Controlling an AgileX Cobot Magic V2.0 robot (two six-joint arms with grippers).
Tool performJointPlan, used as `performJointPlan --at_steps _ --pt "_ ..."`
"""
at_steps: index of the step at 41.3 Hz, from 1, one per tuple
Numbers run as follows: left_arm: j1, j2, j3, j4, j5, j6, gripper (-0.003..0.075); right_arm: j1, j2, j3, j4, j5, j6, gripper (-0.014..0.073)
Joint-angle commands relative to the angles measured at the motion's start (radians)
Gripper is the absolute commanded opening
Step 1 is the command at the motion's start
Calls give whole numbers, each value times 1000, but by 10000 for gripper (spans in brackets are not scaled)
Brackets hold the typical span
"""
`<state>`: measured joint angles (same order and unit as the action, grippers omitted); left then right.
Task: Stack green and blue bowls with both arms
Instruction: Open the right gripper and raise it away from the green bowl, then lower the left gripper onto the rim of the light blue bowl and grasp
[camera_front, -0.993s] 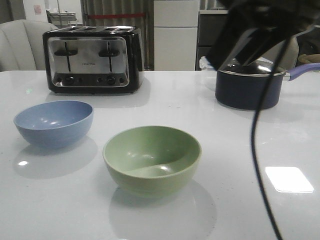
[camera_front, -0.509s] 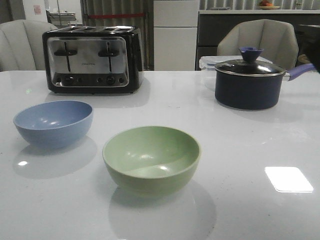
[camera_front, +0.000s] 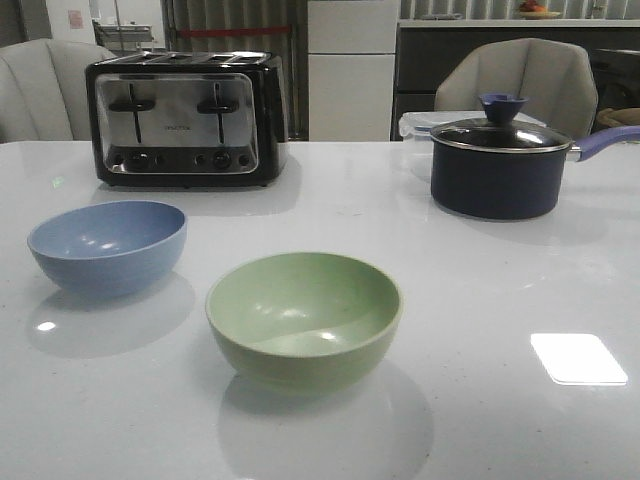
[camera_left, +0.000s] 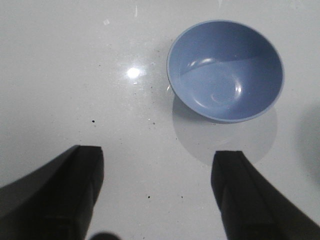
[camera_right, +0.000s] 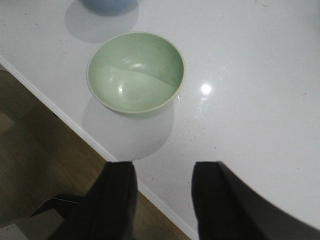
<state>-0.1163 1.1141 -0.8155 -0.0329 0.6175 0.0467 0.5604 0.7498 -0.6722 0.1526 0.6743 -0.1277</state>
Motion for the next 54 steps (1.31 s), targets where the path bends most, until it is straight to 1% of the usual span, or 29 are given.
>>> performJointPlan --at_steps 1,14,22,28,30,34,42,45,48,54 --pt "-7 94 -82 -25 -73 0 505 1 -4 -27 2 -60 -13 397" --pt "-7 454 -286 -78 -73 0 505 1 -4 -27 2 -59 -13 397" --pt "-7 608 -375 -72 -75 0 505 1 -4 -27 2 -57 -13 397" --pt "-7 676 -413 -77 -75 0 494 1 -4 -27 2 -56 -13 397" --pt "-7 686 -420 -77 -77 0 465 1 -4 -27 2 -56 -13 397" --pt "-7 699 -422 -77 -90 0 382 1 -4 -27 2 -56 -13 397" --pt "-7 700 -422 -77 -101 0 185 1 -4 -27 2 -56 -13 397" --pt "-7 700 -422 -77 -97 0 129 1 -4 -27 2 -56 -13 397" --pt "-7 694 -422 -79 -83 0 90 1 -4 -27 2 -56 -13 397" --pt "-7 652 -423 -88 -26 0 93 1 -4 -27 2 -56 -13 397"
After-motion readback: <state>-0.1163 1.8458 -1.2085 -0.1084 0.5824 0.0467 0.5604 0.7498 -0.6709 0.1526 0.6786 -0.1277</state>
